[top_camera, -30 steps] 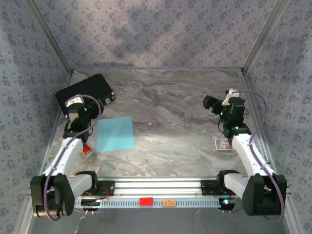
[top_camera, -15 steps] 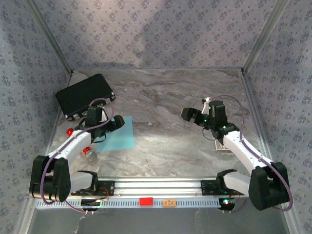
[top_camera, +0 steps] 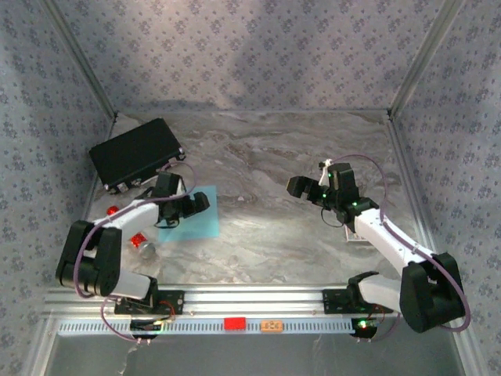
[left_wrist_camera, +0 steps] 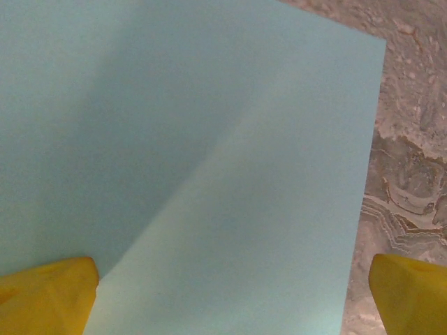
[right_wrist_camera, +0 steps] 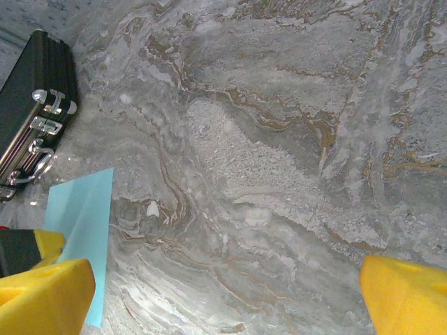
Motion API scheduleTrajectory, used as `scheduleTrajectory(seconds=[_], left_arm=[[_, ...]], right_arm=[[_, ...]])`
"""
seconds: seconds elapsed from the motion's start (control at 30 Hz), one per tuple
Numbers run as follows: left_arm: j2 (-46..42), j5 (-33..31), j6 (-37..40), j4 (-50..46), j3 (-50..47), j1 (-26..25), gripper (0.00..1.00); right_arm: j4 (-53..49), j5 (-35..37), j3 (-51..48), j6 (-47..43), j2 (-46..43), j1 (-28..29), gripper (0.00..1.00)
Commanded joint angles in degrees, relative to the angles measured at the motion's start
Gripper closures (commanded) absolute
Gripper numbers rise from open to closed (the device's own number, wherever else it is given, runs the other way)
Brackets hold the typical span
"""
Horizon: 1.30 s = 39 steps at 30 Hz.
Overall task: Fold a paper plane with a square sheet of paper (pick it up from the middle)
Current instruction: Move the square sheet of paper to the center of the table.
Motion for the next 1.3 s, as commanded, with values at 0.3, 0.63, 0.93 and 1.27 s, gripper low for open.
scheduleTrajectory(seconds=[0.3, 0.63, 0.93, 1.27], left_arm=[[9.2, -4.19, -8.52, 0.98, 5.65, -16.33, 0.0], [15.5, -15.74, -16.5, -3.77, 19.43, -29.94, 0.0], [17.58, -14.0, -3.56, -13.87, 25.23, -27.75, 0.0], [20.95, -7.97, -6.57, -11.16, 24.2, -27.41, 0.0]], right_arm=[[-5.54, 11.41, -3.72, 4.86, -6.39, 0.41, 0.01], [-6.88, 2.49, -3.91, 4.28, -8.33, -3.14, 0.01], [-5.68, 2.74, -5.27, 3.92, -8.88, -3.05, 0.01], [-4.62, 2.87, -6.16, 4.49, -8.98, -3.01, 0.01]])
